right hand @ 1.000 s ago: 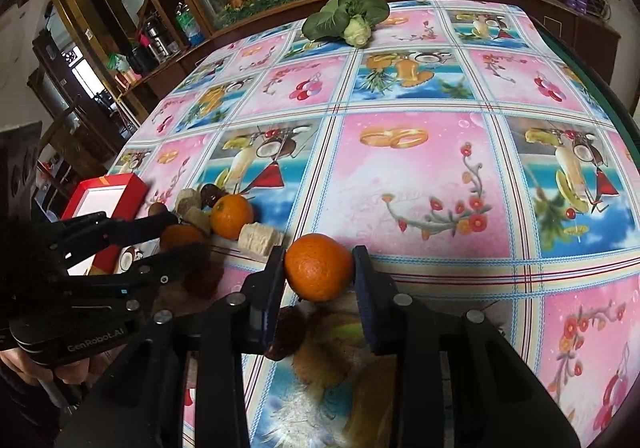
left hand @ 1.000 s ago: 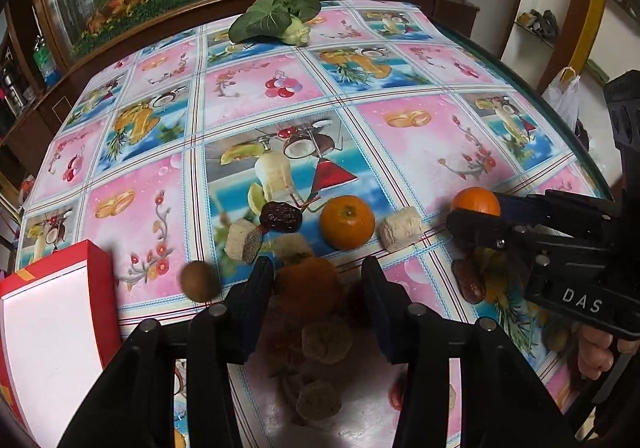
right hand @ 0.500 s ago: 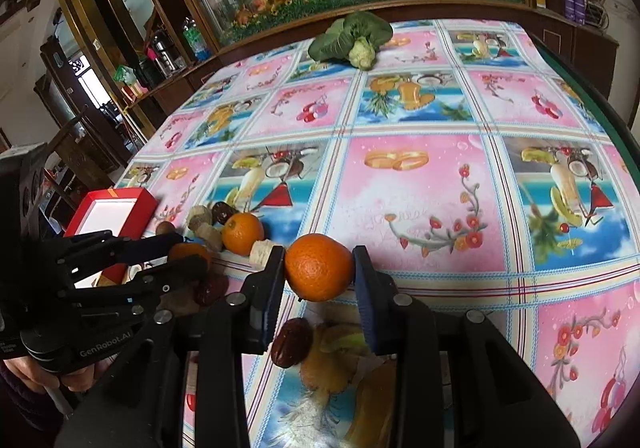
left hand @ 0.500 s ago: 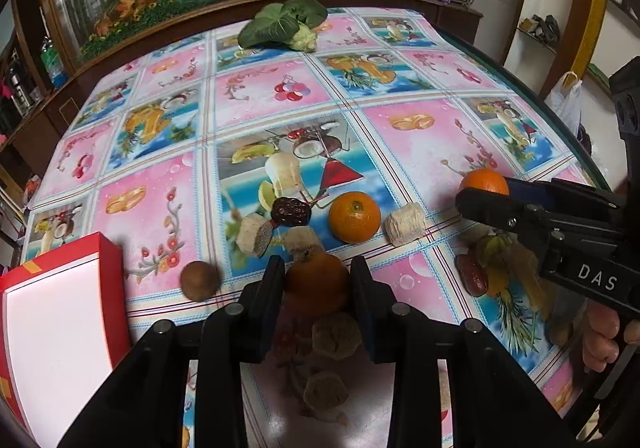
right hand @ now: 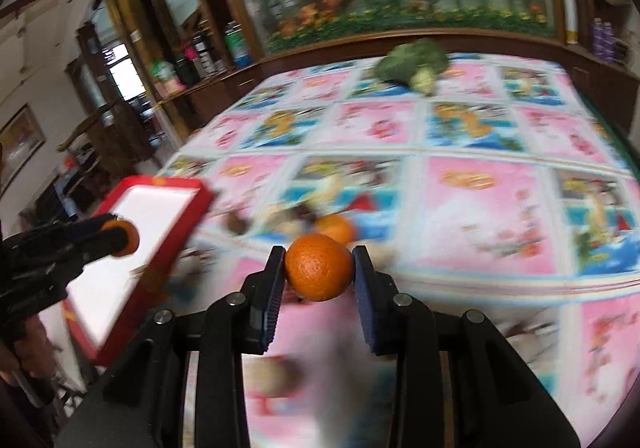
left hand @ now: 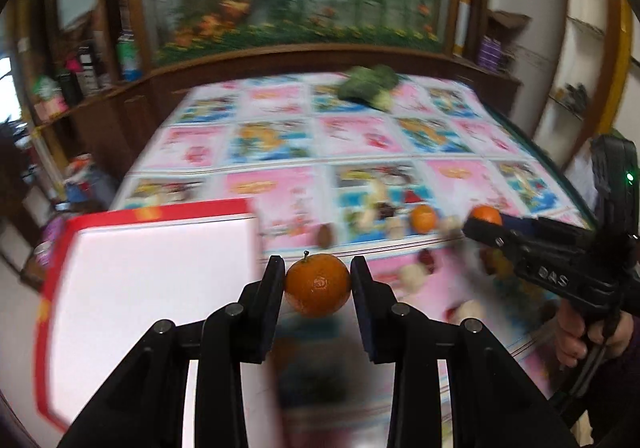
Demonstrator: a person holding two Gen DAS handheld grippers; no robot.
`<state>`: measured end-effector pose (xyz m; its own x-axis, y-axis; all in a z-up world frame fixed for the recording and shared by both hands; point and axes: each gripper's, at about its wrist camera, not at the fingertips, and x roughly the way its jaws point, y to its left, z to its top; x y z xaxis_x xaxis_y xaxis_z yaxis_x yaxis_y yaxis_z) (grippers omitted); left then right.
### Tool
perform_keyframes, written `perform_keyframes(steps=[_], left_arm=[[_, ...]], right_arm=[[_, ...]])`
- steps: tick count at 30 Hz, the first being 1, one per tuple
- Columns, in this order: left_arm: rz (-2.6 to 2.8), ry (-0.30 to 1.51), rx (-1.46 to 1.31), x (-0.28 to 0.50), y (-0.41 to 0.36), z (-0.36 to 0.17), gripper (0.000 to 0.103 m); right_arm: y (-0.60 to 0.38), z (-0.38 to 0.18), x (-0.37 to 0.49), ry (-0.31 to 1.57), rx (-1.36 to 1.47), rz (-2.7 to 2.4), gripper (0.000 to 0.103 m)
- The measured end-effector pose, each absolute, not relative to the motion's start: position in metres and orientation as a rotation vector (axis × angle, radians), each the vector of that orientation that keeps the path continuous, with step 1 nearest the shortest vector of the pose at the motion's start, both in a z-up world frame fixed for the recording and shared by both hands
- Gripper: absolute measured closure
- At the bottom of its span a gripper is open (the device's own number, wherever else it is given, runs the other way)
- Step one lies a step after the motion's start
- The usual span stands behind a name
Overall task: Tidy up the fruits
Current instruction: 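Carry both oranges over the red-rimmed white tray and open both tools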
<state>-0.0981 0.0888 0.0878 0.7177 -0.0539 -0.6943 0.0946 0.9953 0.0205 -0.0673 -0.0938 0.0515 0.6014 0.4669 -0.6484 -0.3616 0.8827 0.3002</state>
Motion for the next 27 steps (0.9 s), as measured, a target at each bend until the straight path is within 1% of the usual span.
perform_keyframes(steps=[8, 15, 20, 23, 25, 27], left_arm=[[0.152, 0.789, 0.032, -0.134, 0.169, 0.071, 0.07], [0.266, 0.84, 0.032, -0.154, 0.205, 0.049, 0.07], [0.281, 0.85, 0.035, -0.159, 0.212, 0.045, 0.069], [0.288, 0.87, 0.033, -0.16, 0.214, 0.041, 0.068], [0.295, 0.877, 0.032, -0.16, 0.214, 0.039, 0.068], [0.302, 0.877, 0.029, -0.161, 0.214, 0.04, 0.061]], right_arm=[[0.029, 0.052, -0.097, 0.835, 0.033, 0.725, 0.067], [0.105, 0.041, -0.118, 0.883, -0.085, 0.843, 0.067], [0.124, 0.028, -0.125, 0.937, -0.132, 0.846, 0.067], [0.128, 0.027, -0.128, 0.934, -0.155, 0.829, 0.067], [0.127, 0.027, -0.127, 0.94, -0.166, 0.823, 0.062], [0.124, 0.029, -0.127, 0.935, -0.155, 0.824, 0.056]])
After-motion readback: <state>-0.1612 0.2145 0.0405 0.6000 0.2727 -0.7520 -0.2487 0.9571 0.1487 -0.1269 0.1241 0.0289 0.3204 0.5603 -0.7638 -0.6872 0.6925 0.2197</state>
